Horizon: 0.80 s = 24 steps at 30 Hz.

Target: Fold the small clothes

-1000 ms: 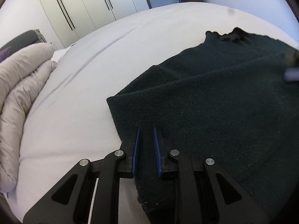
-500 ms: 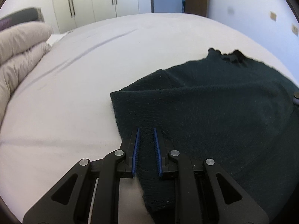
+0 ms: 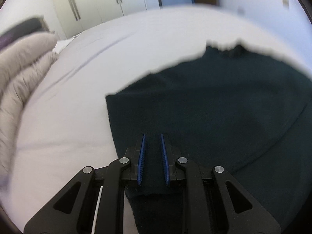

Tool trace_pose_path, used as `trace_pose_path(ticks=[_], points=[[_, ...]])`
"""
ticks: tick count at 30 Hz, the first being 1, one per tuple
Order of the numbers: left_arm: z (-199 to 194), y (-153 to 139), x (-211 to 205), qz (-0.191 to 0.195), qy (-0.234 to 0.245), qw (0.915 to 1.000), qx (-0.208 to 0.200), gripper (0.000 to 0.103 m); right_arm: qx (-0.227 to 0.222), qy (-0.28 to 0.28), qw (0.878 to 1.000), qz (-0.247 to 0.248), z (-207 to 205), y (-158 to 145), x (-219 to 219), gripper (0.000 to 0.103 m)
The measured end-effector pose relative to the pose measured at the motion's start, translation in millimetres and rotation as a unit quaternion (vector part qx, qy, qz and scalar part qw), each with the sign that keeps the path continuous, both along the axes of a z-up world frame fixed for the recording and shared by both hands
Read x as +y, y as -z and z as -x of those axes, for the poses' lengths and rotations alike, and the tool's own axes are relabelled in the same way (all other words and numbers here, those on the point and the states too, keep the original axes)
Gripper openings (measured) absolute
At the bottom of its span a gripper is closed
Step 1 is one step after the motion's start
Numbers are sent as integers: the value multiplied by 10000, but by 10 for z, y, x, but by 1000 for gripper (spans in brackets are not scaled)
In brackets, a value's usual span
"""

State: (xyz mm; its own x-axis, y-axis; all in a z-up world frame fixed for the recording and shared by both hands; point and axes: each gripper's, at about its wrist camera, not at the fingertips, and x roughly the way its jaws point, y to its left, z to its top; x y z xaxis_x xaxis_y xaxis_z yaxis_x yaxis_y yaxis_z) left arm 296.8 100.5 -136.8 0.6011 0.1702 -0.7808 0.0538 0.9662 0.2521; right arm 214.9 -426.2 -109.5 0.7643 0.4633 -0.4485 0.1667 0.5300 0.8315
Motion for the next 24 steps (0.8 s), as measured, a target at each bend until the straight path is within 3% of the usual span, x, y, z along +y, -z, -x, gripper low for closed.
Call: trace_pose_path(ticks=[4,7,9,11,13,15,16,21,24], points=[[86,-111,-83,-870,-104,9961,-122,17,269,1326,9900,-399,591,187,-1000,60],[195,-391,28,-922,-400,9939,-449,17,346,2276,9707,-689,1074,320,-1695,59],[247,-541,70,-754,-458,9948,-508,17,356,2473,9636,-956,1220,392,-1981,57],[355,-704,23,-272,-410,9971,-576,17,465,2517,9604,-1100,1216,430,-2089,57],[436,-832,-77,590,-188,9964,-572,17,625,2566,9570,-1197,1107,460,-2118,58],[499,-828,-223,1794,160,9828,-402,17,629,2575,9574,-1144,948,441,-2113,62],[508,-783,-289,2161,292,9755,-298,17,601,2571,9584,-1085,835,430,-2111,62],[573,-381,-515,2966,301,9543,186,17,458,2641,9554,-1239,719,380,-2211,63],[574,-128,-480,3200,114,9463,440,17,427,2638,9565,-1169,671,413,-2257,44]])
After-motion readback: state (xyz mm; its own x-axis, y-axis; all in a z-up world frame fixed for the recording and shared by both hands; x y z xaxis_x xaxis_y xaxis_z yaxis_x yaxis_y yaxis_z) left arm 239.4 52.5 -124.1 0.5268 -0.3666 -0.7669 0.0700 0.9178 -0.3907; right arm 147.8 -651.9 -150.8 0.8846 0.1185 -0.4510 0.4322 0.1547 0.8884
